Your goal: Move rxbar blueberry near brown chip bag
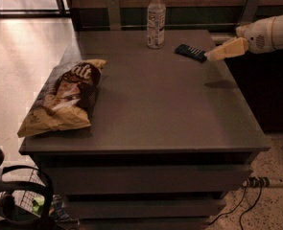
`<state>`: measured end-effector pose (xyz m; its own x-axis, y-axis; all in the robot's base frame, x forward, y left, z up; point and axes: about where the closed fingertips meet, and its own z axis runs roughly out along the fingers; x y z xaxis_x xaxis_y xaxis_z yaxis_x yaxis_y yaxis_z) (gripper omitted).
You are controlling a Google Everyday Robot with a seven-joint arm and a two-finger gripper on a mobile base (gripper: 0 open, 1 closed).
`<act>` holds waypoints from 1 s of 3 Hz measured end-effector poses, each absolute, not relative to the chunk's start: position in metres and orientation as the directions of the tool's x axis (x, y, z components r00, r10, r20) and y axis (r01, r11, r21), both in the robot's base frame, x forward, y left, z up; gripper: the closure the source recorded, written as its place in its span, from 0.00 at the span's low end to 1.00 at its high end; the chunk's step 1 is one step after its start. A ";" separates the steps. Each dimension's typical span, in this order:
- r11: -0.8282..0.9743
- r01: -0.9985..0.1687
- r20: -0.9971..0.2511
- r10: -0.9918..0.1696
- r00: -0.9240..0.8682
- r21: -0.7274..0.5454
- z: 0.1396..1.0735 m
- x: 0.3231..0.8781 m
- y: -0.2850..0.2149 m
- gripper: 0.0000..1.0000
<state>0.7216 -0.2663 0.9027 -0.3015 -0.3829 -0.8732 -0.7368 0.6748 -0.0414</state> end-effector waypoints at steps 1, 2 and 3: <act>0.666 -0.746 -0.900 -0.317 -0.300 0.014 0.871 0.758 -0.265 0.00; 0.660 -0.749 -0.915 -0.263 -0.306 0.061 0.844 0.782 -0.262 0.00; 0.672 -0.738 -0.919 -0.249 -0.307 0.064 0.828 0.797 -0.263 0.00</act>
Offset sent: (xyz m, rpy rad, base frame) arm 0.0955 -0.0095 -0.0840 0.2114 0.0139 0.0120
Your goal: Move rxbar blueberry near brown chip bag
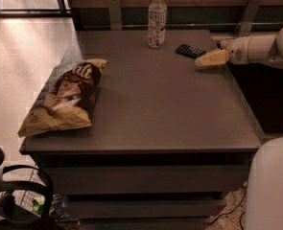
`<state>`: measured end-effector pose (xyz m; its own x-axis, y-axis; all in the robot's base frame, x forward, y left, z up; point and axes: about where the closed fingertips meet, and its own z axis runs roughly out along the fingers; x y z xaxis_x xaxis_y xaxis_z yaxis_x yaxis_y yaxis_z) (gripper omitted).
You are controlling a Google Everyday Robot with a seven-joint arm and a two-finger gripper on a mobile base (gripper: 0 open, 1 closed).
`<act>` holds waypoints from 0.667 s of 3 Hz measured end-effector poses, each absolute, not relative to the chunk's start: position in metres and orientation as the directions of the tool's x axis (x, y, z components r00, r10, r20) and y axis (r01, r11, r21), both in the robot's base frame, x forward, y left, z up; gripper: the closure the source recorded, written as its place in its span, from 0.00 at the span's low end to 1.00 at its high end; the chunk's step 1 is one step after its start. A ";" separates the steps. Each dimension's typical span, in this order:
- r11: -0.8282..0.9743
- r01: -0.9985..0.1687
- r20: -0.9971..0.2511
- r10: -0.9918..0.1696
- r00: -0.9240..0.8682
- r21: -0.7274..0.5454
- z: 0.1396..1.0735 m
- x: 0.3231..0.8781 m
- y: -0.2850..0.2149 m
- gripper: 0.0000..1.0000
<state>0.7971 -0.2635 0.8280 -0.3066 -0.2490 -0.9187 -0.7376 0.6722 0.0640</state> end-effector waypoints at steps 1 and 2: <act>0.699 -0.715 -0.906 -0.295 -0.305 0.013 0.826 0.802 -0.263 0.00; 0.703 -0.711 -0.899 -0.318 -0.301 -0.011 0.825 0.801 -0.259 0.00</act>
Offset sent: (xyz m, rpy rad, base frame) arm -0.0055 0.0053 0.0006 -0.1269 -0.0330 -0.0580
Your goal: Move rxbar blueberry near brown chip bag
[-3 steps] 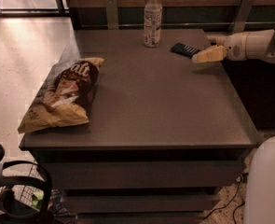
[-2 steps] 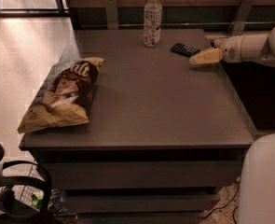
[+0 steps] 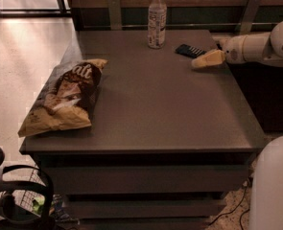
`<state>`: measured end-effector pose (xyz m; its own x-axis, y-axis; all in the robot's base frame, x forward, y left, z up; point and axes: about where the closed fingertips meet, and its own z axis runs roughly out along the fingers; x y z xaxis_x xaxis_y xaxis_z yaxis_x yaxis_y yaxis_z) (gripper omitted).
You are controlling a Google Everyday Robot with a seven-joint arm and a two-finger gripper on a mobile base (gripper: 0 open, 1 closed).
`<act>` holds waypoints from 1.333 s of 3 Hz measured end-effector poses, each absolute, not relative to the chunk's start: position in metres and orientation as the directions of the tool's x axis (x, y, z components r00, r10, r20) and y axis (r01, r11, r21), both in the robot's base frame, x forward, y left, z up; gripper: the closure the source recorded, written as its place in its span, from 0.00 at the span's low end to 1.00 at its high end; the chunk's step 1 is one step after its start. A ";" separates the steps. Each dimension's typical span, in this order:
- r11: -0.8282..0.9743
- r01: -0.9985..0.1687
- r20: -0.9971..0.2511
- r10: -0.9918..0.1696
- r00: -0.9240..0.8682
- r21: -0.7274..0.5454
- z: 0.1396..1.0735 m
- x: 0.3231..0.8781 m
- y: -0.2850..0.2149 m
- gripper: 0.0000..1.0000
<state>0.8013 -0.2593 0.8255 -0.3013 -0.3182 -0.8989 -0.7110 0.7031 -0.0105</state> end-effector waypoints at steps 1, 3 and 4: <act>0.675 -0.738 -0.901 -0.309 -0.304 0.017 0.814 0.805 -0.242 0.00; 0.645 -0.761 -0.906 -0.284 -0.314 0.062 0.805 0.809 -0.227 0.33; 0.645 -0.761 -0.906 -0.284 -0.314 0.062 0.809 0.809 -0.227 0.63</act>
Offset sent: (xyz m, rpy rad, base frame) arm 0.0218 0.0394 -0.0438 0.1327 0.0749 0.1217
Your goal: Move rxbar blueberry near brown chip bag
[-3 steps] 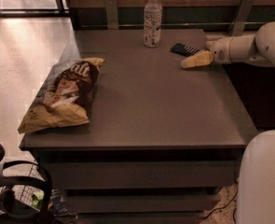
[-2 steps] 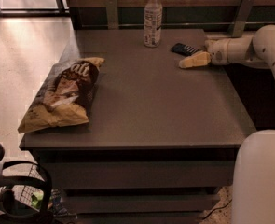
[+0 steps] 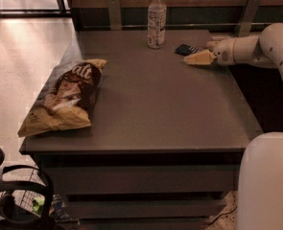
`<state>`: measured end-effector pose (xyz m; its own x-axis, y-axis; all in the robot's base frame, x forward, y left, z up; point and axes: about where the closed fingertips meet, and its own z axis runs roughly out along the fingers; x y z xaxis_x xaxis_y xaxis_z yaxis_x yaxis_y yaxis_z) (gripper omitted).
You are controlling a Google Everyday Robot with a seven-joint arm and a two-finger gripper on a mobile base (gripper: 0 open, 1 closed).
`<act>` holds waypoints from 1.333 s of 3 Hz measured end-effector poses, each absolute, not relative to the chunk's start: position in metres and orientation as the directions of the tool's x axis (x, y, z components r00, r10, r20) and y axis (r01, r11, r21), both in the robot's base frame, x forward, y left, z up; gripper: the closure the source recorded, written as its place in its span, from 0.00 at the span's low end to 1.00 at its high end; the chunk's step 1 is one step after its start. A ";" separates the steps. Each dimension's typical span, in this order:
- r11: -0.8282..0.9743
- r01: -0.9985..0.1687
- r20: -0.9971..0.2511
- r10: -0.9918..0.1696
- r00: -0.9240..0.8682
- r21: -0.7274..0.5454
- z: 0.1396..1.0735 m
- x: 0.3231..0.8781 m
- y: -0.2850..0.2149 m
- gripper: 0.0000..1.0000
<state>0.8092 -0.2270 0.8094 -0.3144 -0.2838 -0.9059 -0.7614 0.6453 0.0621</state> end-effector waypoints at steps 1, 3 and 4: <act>0.645 -0.761 -0.906 -0.284 -0.314 0.062 0.812 0.809 -0.227 0.87; 0.645 -0.762 -0.906 -0.284 -0.315 0.062 0.815 0.809 -0.227 1.00; 0.645 -0.762 -0.906 -0.284 -0.314 0.062 0.815 0.809 -0.227 1.00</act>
Offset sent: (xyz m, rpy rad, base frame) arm 0.0000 0.0000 0.0019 0.0000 0.0000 0.0000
